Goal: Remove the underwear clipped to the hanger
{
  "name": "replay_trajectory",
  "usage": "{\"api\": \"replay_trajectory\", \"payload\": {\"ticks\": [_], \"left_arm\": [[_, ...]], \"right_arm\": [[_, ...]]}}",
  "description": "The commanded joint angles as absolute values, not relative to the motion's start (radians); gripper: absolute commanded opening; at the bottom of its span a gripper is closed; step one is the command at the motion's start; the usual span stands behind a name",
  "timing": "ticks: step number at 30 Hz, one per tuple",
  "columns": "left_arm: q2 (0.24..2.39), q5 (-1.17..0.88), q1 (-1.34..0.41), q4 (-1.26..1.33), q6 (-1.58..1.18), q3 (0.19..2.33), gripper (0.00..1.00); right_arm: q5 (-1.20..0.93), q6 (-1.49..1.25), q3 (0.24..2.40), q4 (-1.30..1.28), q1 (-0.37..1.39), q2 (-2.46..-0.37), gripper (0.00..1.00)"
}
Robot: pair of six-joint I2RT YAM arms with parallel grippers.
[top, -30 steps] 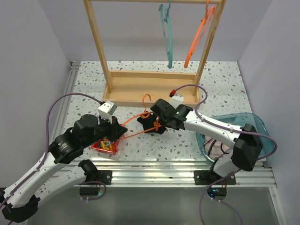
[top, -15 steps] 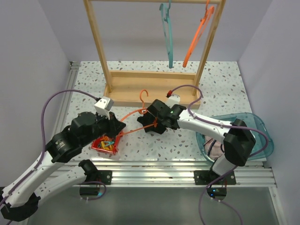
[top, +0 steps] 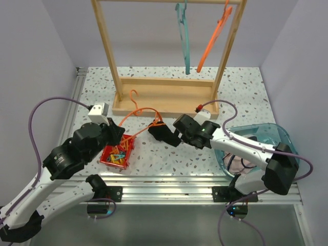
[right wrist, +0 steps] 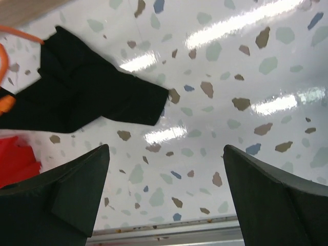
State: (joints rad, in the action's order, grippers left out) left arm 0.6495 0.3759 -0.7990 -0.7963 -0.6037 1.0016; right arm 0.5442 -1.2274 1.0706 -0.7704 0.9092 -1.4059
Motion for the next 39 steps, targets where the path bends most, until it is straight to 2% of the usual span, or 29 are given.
{"api": "replay_trajectory", "payload": {"ticks": [1, 6, 10, 11, 14, 19, 24, 28, 31, 32, 35, 36, 38, 39], "left_arm": [[0.647, 0.462, -0.798, -0.77, -0.655, 1.035, 0.0], [0.657, 0.399, -0.798, -0.724, -0.617, 1.009, 0.0], [0.634, 0.344, -0.799, -0.716, -0.594, 0.982, 0.0], [0.626, 0.338, -0.798, -0.715, -0.588, 0.976, 0.0], [0.595, 0.305, -0.798, -0.71, -0.58, 0.95, 0.0], [0.563, 0.244, -0.798, -0.7, -0.563, 0.927, 0.0], [0.54, 0.23, -0.799, -0.706, -0.549, 0.933, 0.0], [0.525, 0.238, -0.798, -0.726, -0.548, 0.943, 0.0], [0.514, 0.253, -0.798, -0.744, -0.552, 0.95, 0.0], [0.511, 0.256, -0.798, -0.747, -0.554, 0.95, 0.0], [0.502, 0.267, -0.798, -0.753, -0.558, 0.951, 0.0], [0.5, 0.27, -0.798, -0.752, -0.558, 0.951, 0.0], [0.5, 0.278, -0.798, -0.75, -0.557, 0.953, 0.0], [0.502, 0.281, -0.799, -0.749, -0.557, 0.954, 0.0]], "right_arm": [[0.418, -1.244, 0.993, -0.721, 0.907, -1.338, 0.96], [0.261, -1.21, 0.878, -0.459, 0.9, -1.221, 0.97], [0.036, -1.291, 0.729, -0.049, 0.824, -1.158, 0.99], [-0.056, -1.322, 0.709, -0.002, 0.783, -1.181, 0.99], [-0.152, -1.431, 0.666, 0.22, 0.729, -1.241, 0.99], [-0.316, -1.61, 0.675, 0.568, 0.684, -1.466, 0.98], [-0.432, -1.73, 0.761, 0.758, 0.678, -1.65, 0.99], [-0.471, -1.704, 0.808, 0.669, 0.676, -1.67, 0.97], [-0.503, -1.703, 0.822, 0.667, 0.675, -1.684, 0.85], [-0.521, -1.707, 0.822, 0.669, 0.676, -1.689, 0.7], [-0.543, -1.723, 0.802, 0.677, 0.675, -1.692, 0.48], [-0.557, -1.721, 0.795, 0.669, 0.676, -1.693, 0.35], [-0.571, -1.723, 0.787, 0.657, 0.675, -1.701, 0.25], [-0.584, -1.727, 0.779, 0.658, 0.675, -1.707, 0.09]]}}
